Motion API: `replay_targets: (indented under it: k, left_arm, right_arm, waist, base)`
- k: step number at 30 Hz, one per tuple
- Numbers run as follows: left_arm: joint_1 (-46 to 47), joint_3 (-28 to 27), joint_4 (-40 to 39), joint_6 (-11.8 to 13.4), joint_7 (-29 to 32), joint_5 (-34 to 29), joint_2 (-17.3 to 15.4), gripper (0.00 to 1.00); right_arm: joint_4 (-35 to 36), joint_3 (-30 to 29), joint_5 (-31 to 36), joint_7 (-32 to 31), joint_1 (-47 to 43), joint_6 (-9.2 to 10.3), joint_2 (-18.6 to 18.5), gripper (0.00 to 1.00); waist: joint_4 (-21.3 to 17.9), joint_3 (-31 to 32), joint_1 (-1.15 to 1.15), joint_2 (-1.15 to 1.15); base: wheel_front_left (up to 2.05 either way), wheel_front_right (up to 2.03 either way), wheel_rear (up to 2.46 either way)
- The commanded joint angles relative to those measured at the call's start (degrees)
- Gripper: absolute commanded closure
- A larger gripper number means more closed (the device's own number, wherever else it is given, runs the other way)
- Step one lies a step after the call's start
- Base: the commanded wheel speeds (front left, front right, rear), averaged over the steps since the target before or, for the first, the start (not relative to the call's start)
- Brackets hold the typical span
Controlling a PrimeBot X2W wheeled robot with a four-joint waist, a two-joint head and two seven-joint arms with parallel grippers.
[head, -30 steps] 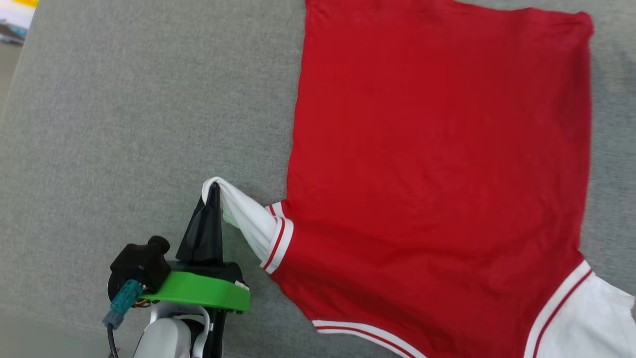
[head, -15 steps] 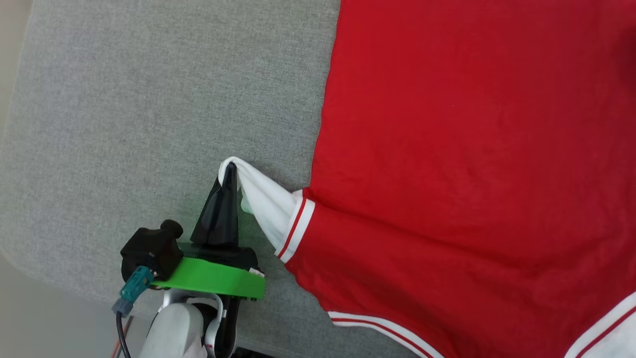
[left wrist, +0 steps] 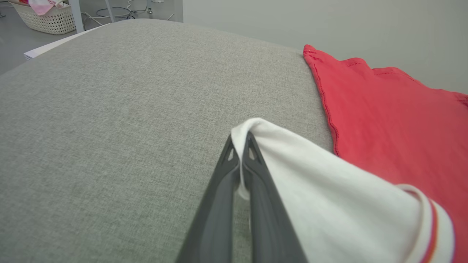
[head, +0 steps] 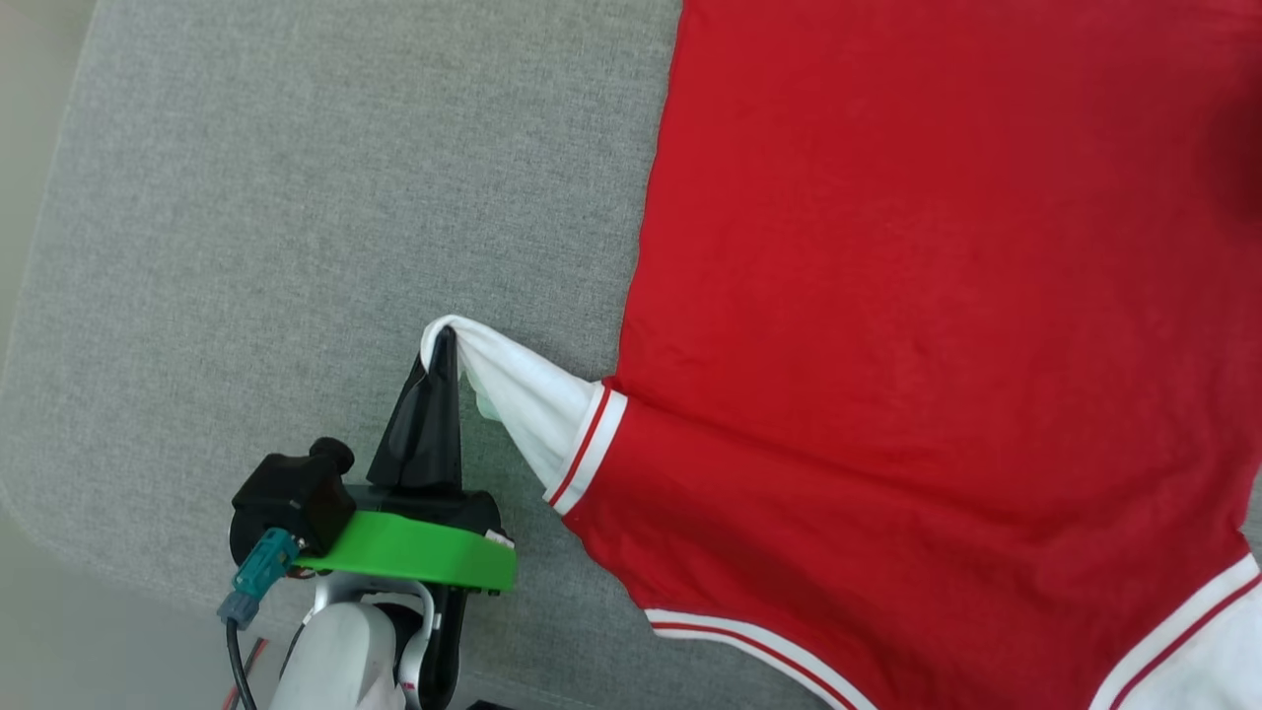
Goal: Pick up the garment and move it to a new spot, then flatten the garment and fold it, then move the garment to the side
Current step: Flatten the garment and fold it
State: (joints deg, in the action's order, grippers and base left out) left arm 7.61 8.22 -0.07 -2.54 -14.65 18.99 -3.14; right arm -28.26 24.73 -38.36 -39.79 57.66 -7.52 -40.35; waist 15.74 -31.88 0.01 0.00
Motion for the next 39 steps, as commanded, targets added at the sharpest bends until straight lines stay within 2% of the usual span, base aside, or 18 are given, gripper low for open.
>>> replay_targets:
  k: [1,7,12,16,20,29,39]
  left_arm:
    - [-0.3,-0.5,0.2,0.1,-0.3,-0.6,0.3,1.0]
    - [-3.2,-1.8,1.0,0.0,-0.3,-1.5,0.3,1.0]
    - [-5.9,-2.7,1.9,-0.4,-0.3,-2.4,0.3,1.0]
    - [-8.0,-3.9,2.7,-0.6,-0.3,-3.0,0.3,1.0]
    - [-10.0,-5.1,3.4,-0.7,-0.3,-3.3,0.3,1.0]
    - [-12.4,-6.4,5.1,-1.4,-0.3,-3.7,0.3,1.0]
    - [-12.9,-7.4,6.0,-2.1,-0.3,-4.0,0.3,1.0]
  right_arm:
    - [-0.5,0.7,0.3,1.6,-2.0,0.03,-0.7,1.0]
    - [1.4,1.0,-1.6,8.9,-6.4,0.03,-3.1,1.0]
    - [4.9,0.5,-3.8,12.2,-13.2,0.03,-6.5,1.0]
    - [8.4,-1.9,-5.4,14.1,-20.2,0.03,-8.7,1.0]
    - [11.1,-5.6,-7.1,14.9,-29.5,0.03,-9.3,1.0]
    - [15.3,-13.9,-7.9,15.0,-49.9,0.03,-5.5,1.0]
    - [19.9,-19.3,-6.3,11.9,-68.5,0.03,2.1,1.0]
  waist:
    - [-1.2,3.2,-0.01,0.0]
    - [-3.2,9.0,-0.01,0.0]
    - [-4.9,13.4,-0.01,0.0]
    - [-6.5,16.4,-0.01,0.0]
    - [-8.3,19.1,-0.01,0.0]
    - [-11.1,22.8,-0.01,0.0]
    - [-12.5,23.2,-0.01,0.0]
  base:
    - [0.0,0.0,0.0]
    - [0.0,0.0,0.0]
    - [0.0,0.0,0.0]
    - [0.0,0.0,0.0]
    - [0.0,0.0,0.0]
    - [0.0,0.0,0.0]
    - [0.0,0.0,0.0]
